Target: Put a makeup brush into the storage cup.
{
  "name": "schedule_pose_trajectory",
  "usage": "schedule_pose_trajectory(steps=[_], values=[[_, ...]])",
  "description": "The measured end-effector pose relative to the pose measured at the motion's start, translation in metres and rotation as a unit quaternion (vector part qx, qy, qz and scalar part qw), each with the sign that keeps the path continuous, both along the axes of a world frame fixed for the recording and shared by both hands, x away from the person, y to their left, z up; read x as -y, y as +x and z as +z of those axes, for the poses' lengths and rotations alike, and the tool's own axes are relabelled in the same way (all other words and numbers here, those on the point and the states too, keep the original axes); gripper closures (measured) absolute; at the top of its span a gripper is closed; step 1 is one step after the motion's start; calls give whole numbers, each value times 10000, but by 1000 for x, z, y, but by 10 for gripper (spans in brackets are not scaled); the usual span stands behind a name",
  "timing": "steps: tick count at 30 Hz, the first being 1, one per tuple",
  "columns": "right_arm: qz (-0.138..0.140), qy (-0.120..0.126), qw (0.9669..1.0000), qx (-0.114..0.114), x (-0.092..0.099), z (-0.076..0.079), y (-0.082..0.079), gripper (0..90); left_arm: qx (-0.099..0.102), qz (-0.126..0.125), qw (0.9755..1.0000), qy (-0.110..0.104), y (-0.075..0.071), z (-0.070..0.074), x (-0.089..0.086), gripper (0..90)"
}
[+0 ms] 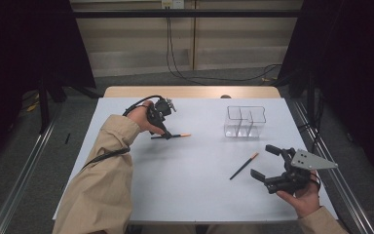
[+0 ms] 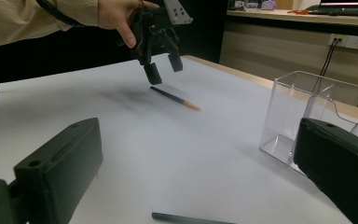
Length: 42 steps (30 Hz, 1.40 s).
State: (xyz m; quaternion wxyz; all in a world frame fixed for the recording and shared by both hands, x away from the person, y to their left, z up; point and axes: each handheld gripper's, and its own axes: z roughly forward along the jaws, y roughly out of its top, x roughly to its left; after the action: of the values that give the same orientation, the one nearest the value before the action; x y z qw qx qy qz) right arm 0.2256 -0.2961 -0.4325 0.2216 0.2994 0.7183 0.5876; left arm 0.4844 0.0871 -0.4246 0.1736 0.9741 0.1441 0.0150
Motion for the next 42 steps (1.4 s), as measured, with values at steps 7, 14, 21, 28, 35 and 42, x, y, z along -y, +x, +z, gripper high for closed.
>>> schedule_pose_trajectory(steps=[7, 14, 21, 28, 35, 42], values=[[11, 1, 10000, -6, 0, 0, 0, 5, -31, -86, 9998, 184, 0, -2, -1, 278], [32, 8, 10000, -12, 0, 0, 0, 5, -102, -29, 9998, 144, 0, -4, -2, 361], [28, -6, 10000, -9, 0, 0, 0, 5, -238, -219, 9992, 216, 0, -6, 0, 512], [37, -3, 10000, -10, 0, 0, 0, 5, -167, -433, 9976, 512, 3, -8, 1, 576], [38, -11, 10000, -6, 0, 0, 0, 5, -225, -447, 9969, 608, 3, -14, 1, 617], [37, -13, 10000, -9, 0, 0, 0, 6, -328, -602, 9940, 855, 4, -16, 2, 701]])
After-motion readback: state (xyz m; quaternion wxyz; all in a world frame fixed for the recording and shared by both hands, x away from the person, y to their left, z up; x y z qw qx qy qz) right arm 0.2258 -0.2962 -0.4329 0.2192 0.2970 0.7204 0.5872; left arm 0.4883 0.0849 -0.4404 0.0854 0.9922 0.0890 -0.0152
